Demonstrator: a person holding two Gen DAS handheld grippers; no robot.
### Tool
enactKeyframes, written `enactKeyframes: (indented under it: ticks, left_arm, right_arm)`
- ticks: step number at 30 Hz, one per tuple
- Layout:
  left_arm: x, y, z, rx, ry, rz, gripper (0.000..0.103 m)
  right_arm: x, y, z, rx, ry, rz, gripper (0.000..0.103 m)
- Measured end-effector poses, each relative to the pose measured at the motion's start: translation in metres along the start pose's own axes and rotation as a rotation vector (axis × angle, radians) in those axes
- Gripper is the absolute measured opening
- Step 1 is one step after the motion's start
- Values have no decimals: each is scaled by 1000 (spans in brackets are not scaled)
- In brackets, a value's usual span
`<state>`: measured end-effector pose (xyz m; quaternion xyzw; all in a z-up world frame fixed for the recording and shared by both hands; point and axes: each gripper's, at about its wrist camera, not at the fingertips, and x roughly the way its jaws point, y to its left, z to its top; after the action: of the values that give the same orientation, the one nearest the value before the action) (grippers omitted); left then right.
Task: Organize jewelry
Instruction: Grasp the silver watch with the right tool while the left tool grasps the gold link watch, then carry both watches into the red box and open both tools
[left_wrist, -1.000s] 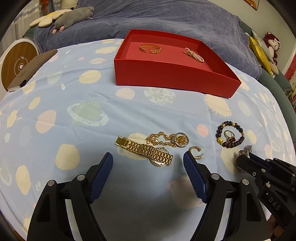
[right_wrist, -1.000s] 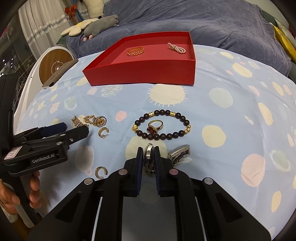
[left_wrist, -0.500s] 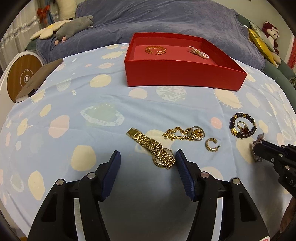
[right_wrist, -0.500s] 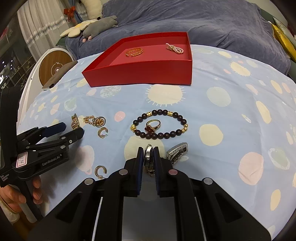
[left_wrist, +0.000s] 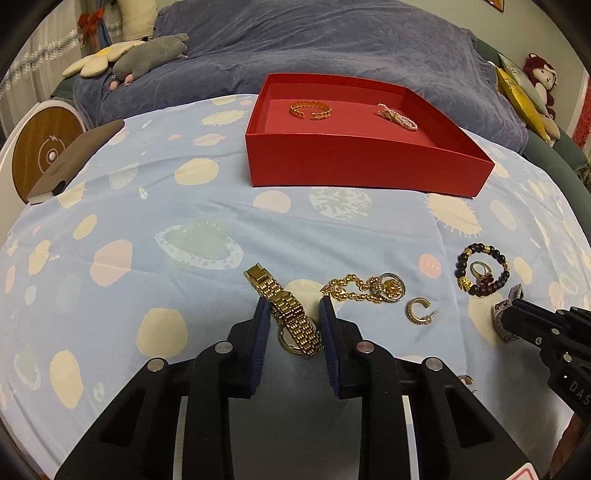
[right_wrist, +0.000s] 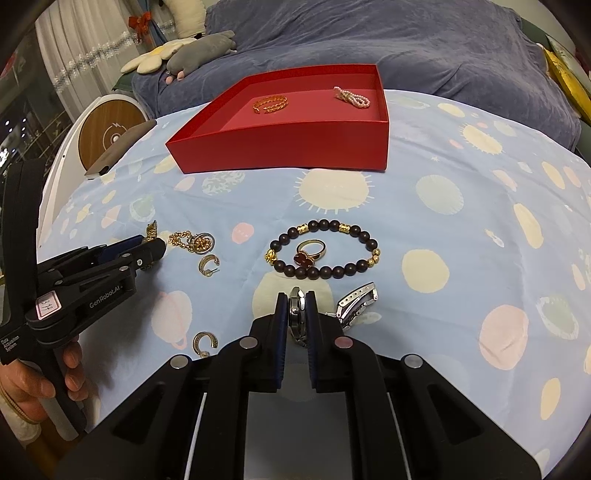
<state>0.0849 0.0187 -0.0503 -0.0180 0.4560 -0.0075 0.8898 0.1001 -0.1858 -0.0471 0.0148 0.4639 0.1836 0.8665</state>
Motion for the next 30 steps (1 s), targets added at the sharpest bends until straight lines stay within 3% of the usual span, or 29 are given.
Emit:
enactKeyframes:
  ticks: [2, 5, 9, 18, 30]
  left_arm:
    - [-2, 1, 0, -10, 1, -25, 21]
    - [-8, 1, 3, -19, -1, -60, 9]
    - [-12, 2, 6, -52, 15, -118, 9]
    - [-26, -2, 10, -45, -10, -148, 9]
    - [-60, -9, 26, -47, -72, -204, 9]
  right_arm:
    - [-2, 1, 0, -1, -5, -2, 8]
    - [-7, 3, 1, 0, -21, 1, 8]
    - [-12, 4, 5, 4, -38, 5, 8]
    - [-21, 5, 9, 10, -62, 14, 8]
    - [-57, 2, 31, 43, -160, 42, 8]
